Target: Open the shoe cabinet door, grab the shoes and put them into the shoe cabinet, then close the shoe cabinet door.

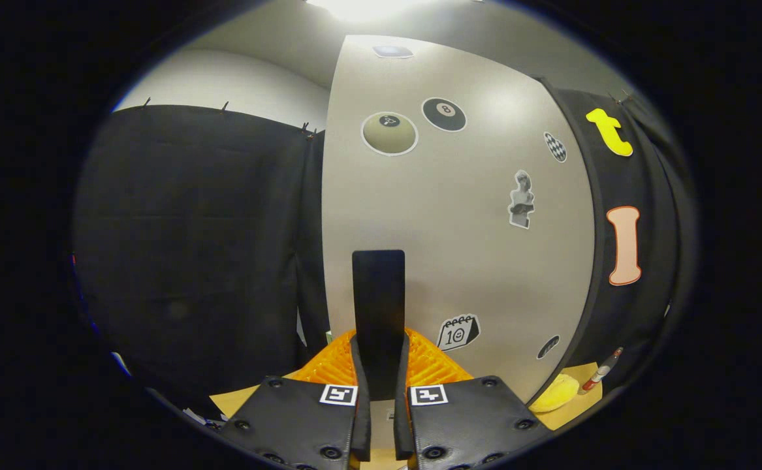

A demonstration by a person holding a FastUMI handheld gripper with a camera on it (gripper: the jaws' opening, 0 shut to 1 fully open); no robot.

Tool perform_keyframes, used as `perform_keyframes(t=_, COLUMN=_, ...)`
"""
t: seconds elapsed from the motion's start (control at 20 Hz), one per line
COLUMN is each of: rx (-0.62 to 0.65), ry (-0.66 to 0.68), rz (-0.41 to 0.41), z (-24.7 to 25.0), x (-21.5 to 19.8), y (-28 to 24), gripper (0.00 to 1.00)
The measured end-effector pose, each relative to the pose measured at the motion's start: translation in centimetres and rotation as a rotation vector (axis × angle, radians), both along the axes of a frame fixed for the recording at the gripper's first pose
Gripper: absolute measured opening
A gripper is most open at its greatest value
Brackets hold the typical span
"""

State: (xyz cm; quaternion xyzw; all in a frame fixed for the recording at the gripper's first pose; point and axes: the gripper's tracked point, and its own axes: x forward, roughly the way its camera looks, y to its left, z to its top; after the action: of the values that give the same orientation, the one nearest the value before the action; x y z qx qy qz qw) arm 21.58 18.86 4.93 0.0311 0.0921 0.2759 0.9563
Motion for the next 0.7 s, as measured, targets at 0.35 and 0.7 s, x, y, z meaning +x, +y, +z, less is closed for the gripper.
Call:
perform_keyframes(t=0.35, rx=0.006, ry=0.009, rz=-0.032, z=0.2, x=-1.0, y=-1.9, gripper=0.15)
perform_keyframes(t=0.7, rx=-0.011, ry=0.014, rz=-0.086, z=0.1, x=-1.9, y=-4.3, gripper=0.15)
